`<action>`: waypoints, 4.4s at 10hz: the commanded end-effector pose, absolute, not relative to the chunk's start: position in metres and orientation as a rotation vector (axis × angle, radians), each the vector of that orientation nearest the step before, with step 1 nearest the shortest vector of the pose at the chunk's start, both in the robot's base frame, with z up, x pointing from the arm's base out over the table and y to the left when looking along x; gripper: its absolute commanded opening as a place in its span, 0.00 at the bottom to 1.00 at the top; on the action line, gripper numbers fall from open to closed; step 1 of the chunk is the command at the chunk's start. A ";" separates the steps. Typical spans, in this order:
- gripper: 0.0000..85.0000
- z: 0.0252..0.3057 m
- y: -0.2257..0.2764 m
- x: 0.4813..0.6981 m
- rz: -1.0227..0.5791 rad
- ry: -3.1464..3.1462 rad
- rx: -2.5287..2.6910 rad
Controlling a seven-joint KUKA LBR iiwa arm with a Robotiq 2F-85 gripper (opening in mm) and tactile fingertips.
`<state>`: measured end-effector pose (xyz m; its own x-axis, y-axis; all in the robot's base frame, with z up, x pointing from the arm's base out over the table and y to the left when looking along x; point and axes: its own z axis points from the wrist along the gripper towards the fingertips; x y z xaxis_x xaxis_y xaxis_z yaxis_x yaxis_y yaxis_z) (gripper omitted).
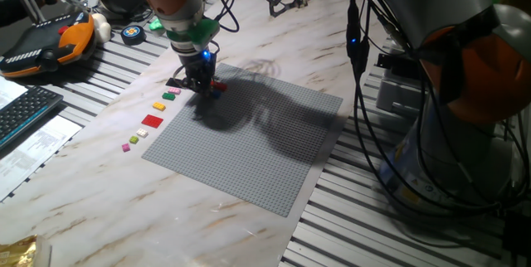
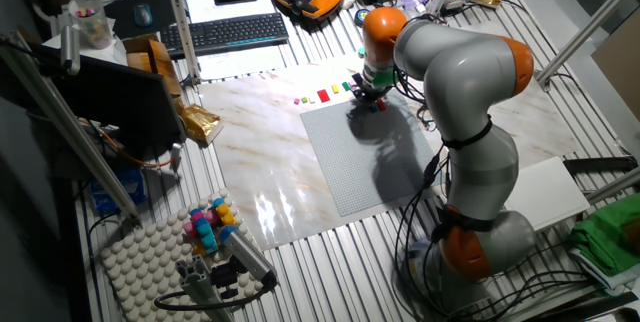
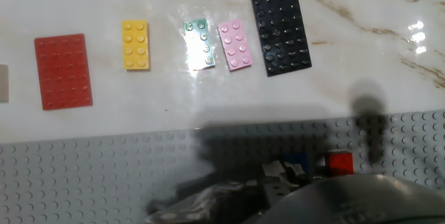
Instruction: Stack small Lego blocks one on top of the other
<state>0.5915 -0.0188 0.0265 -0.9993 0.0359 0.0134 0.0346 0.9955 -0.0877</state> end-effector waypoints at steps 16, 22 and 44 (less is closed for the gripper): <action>0.37 0.032 -0.010 0.592 0.142 -3.113 -0.092; 0.38 0.036 -0.008 0.591 0.164 -3.112 -0.102; 0.37 0.025 -0.008 0.588 0.149 -3.126 -0.089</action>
<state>0.5889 -0.0082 0.0258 -0.9983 0.0583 0.0026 0.0578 0.9938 -0.0951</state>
